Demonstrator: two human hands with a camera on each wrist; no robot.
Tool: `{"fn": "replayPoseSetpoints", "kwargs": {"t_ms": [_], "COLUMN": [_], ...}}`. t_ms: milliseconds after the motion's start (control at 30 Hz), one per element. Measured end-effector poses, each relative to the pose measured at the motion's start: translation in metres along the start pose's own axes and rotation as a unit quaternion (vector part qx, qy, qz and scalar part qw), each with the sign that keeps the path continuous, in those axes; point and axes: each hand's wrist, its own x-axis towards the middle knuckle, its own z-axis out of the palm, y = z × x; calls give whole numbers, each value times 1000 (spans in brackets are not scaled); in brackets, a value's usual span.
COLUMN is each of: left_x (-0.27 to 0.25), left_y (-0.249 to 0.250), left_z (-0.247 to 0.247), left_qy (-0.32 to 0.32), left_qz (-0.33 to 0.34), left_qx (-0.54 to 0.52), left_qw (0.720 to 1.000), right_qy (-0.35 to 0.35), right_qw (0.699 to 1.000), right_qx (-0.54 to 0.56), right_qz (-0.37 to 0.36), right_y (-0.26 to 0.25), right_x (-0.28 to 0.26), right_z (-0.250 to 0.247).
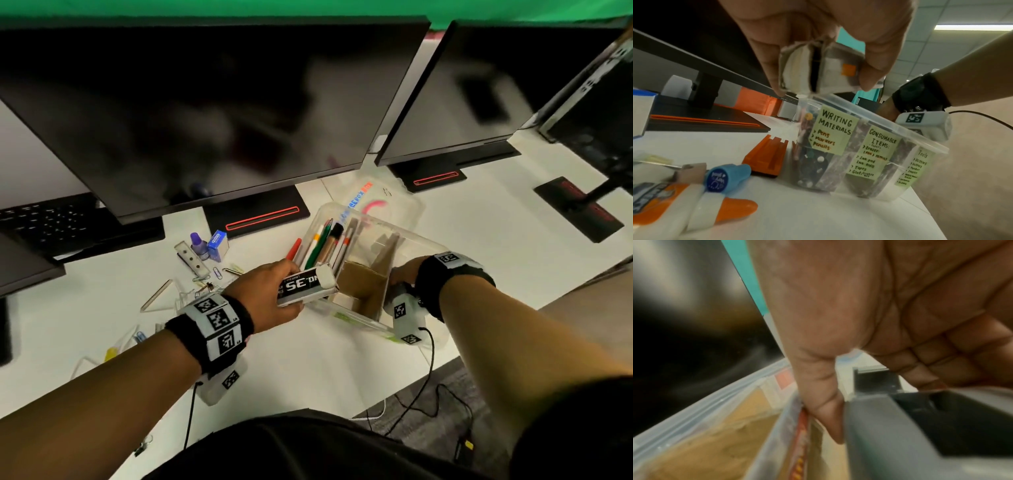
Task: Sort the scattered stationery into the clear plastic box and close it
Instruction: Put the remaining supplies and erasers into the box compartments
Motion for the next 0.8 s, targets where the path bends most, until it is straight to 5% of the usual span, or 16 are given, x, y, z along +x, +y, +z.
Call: {"fn": "replayPoseSetpoints", "kwargs": {"t_ms": [167,400,567,700,800], "left_x": [3,6,10,10,9], "left_y": [1,0,3,7,8], "left_z": [1,4,11,18,18], "left_qy": [9,19,31,48,45], "left_qz": [-5,-19,-22,-23,-20], "left_qx": [5,-8,-15,-17,-4], "left_qw": [1000,1000,999,998,999], "right_qy": [-91,0,81,-33,-46], "right_qw": [994,975,984,964,952], "right_qx": [-56,-223,-70,88,157], "right_qz": [27,-17,-144,-249,-258], "right_y": [3,-4,-27,-50,-55], "right_x": [0,2,-45,-89,-92], "right_z": [6,8,-7,27,49]}}
